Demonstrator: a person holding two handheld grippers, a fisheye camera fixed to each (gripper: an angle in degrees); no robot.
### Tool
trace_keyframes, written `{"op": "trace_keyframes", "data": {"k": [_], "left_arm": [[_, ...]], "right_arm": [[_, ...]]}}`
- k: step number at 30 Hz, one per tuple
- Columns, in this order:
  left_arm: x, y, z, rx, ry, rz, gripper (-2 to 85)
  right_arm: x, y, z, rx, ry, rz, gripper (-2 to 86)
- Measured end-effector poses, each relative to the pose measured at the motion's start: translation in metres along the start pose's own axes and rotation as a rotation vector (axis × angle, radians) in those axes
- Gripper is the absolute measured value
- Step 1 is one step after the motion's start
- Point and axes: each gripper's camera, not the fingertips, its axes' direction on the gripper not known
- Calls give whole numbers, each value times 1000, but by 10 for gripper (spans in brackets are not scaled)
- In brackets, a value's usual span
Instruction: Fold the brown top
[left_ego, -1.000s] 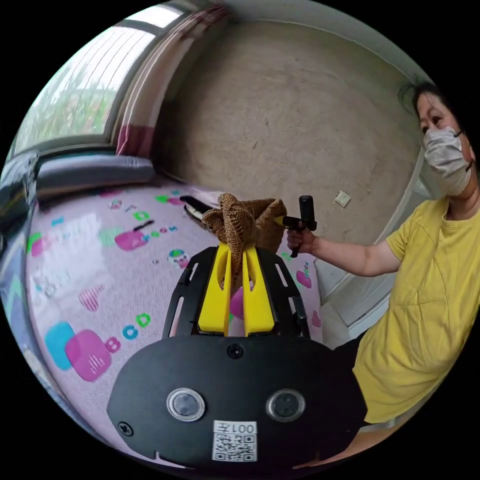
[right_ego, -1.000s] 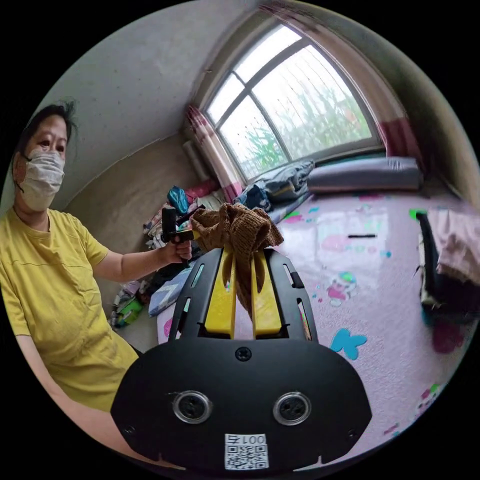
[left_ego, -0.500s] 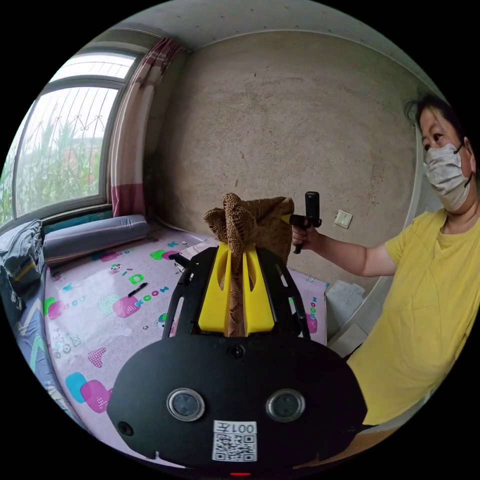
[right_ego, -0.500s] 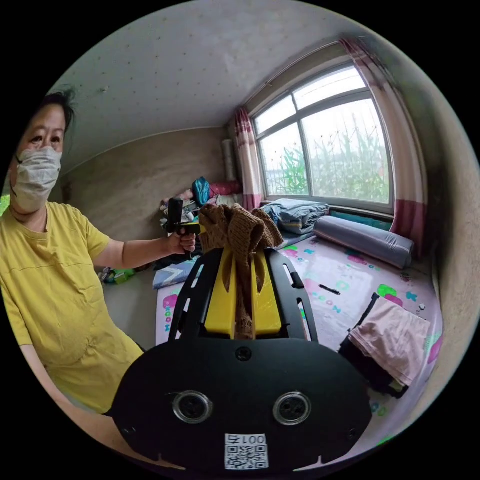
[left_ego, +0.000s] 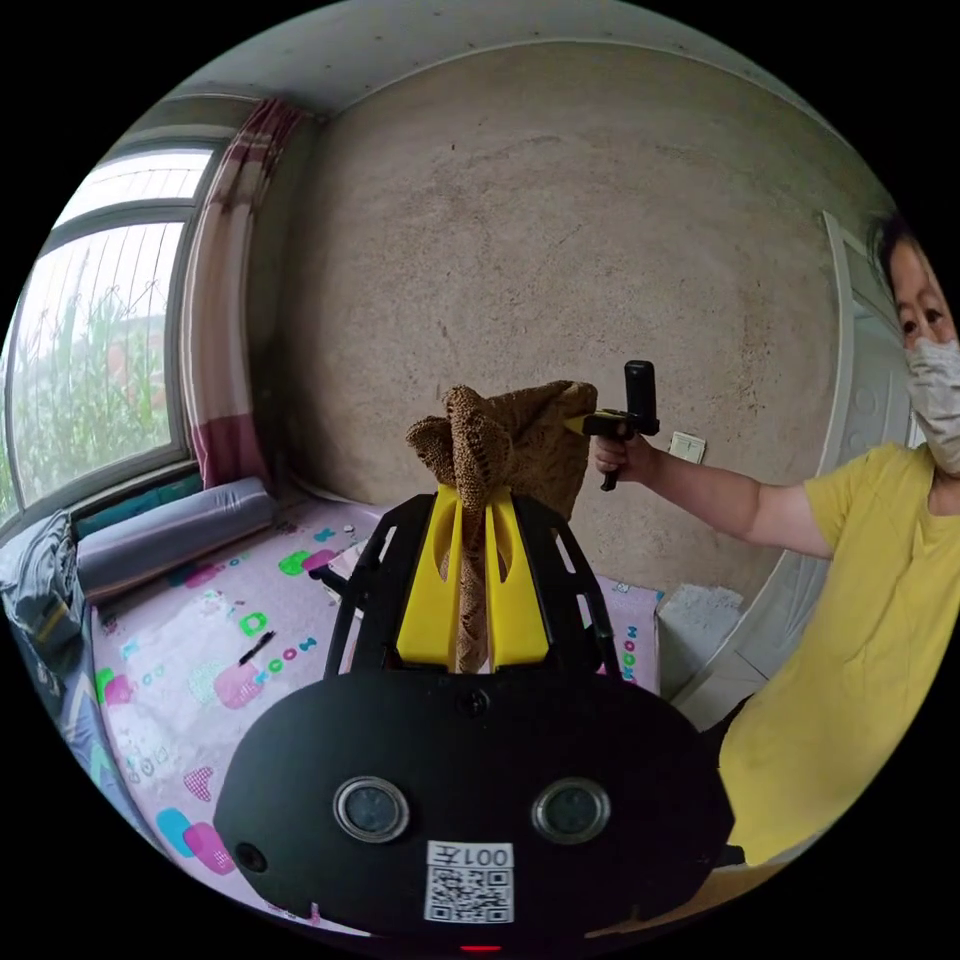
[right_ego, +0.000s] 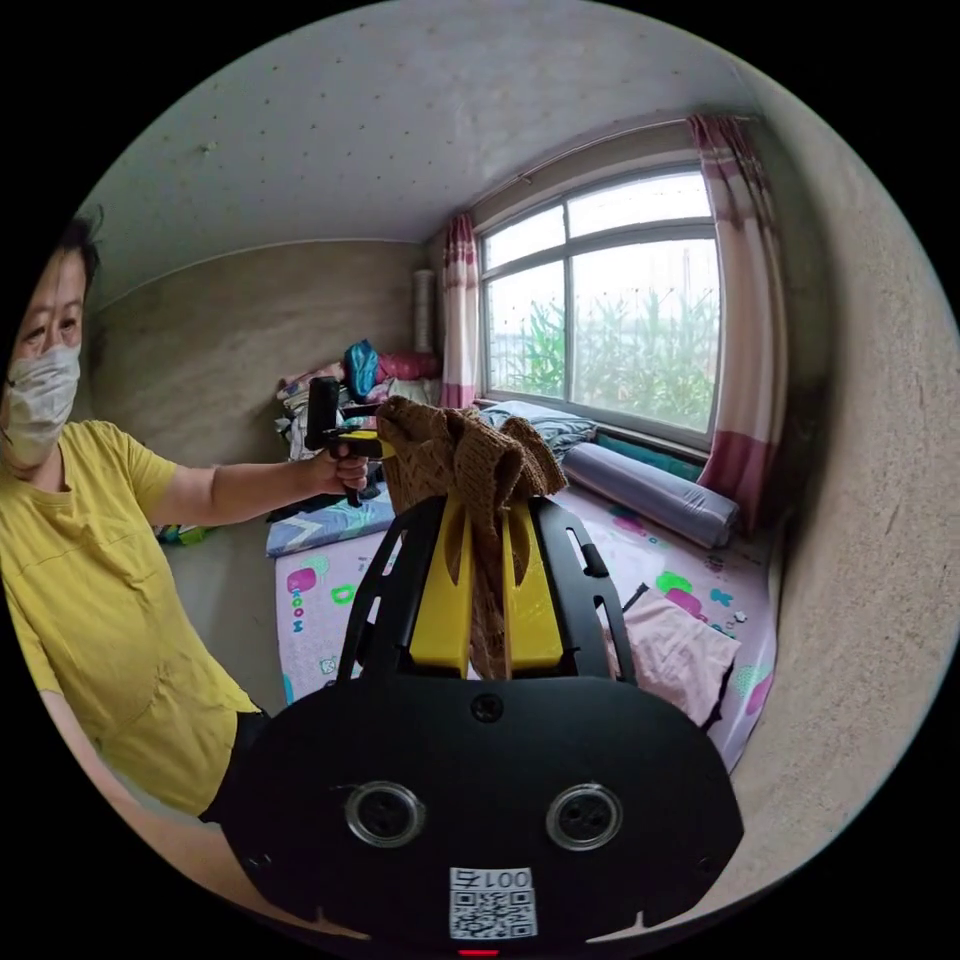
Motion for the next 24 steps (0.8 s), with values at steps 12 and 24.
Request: {"op": "trace_keyframes", "data": {"k": [12, 24], "left_arm": [[4, -47, 96, 27, -10, 35, -7], [-66, -93, 229, 30, -87, -13, -6]], "right_arm": [[63, -27, -55, -19, 7, -51, 30], [207, -35, -54, 3, -20, -72, 30]]}}
